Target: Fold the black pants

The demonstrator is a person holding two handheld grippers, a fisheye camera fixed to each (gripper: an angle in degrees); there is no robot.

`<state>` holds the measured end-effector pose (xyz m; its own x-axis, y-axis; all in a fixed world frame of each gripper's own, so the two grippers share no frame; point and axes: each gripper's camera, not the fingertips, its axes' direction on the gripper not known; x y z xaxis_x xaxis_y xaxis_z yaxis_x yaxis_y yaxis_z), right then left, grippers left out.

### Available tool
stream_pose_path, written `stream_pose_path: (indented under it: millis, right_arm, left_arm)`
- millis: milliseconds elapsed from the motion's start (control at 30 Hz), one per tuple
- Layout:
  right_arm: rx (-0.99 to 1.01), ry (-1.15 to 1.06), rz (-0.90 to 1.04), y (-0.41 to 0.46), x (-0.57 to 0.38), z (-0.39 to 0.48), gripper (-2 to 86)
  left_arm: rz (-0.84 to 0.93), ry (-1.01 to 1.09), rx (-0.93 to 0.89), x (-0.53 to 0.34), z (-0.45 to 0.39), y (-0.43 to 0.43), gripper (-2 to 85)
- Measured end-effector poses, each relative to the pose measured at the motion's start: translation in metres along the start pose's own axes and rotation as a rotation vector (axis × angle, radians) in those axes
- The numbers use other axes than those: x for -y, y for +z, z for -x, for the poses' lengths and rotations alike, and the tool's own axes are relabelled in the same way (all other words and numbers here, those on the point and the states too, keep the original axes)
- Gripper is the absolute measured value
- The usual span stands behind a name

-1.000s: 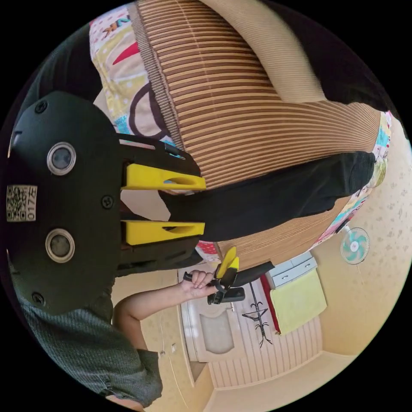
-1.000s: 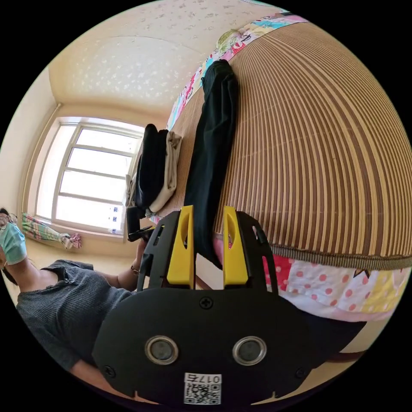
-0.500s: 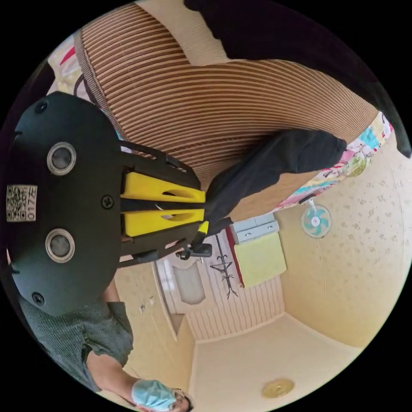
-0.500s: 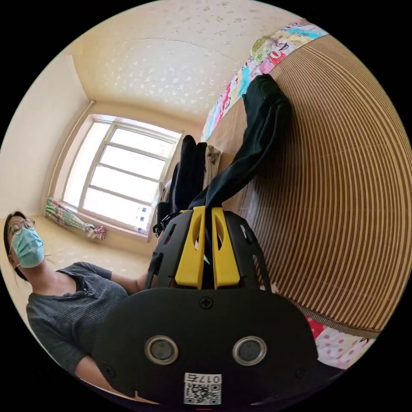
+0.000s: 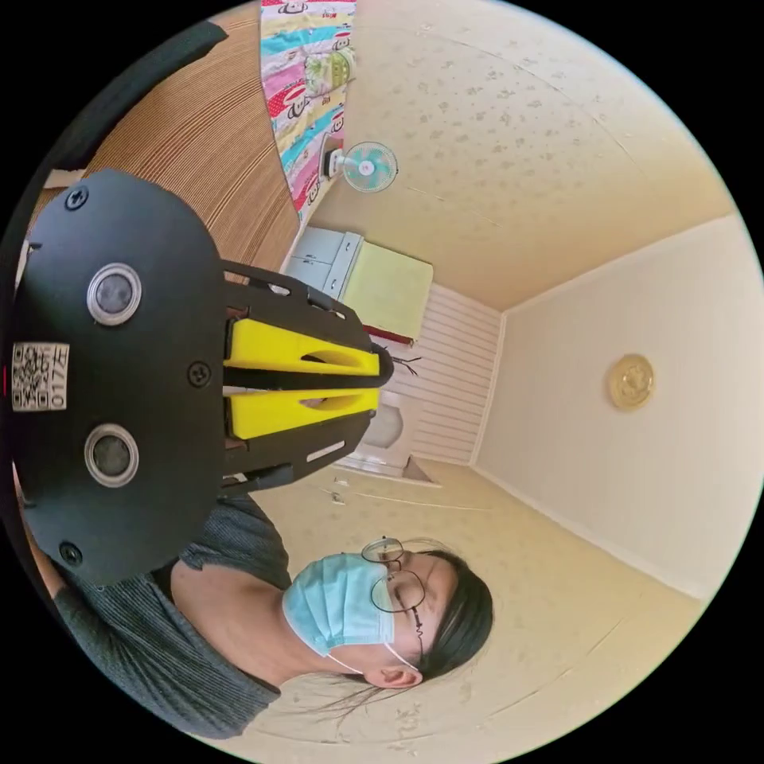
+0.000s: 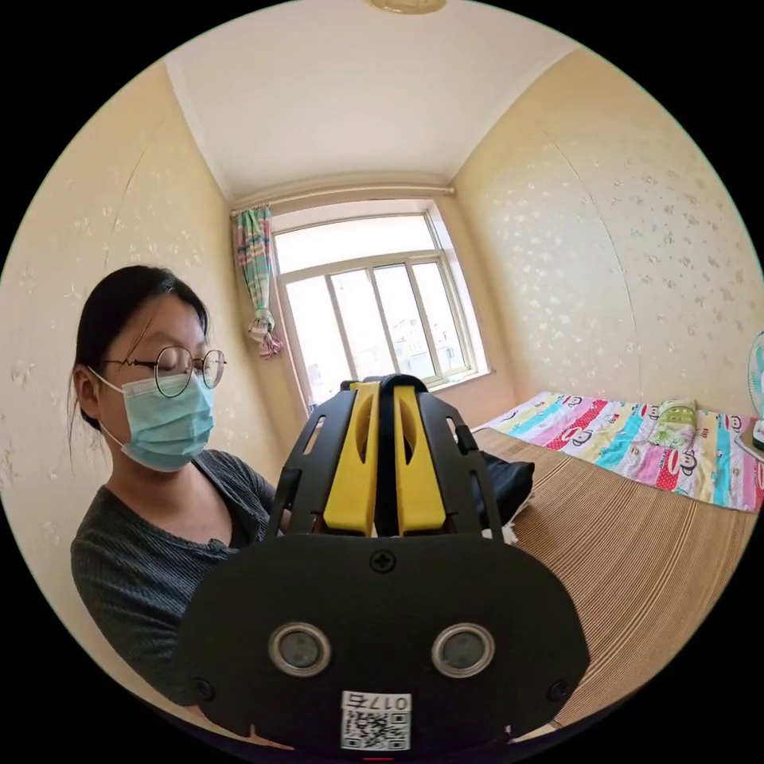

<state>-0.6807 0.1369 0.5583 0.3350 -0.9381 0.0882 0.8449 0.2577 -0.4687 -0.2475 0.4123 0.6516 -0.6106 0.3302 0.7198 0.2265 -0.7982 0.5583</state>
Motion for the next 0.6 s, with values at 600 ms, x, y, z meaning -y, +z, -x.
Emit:
stream_pose_path:
  millis: [600]
  right_arm:
    - [-0.311,0.409,0.278,0.093,-0.071,-0.217,2.2]
  left_arm:
    - [0.234,-0.527,0.463,-0.057,0.210,0.043,3.6]
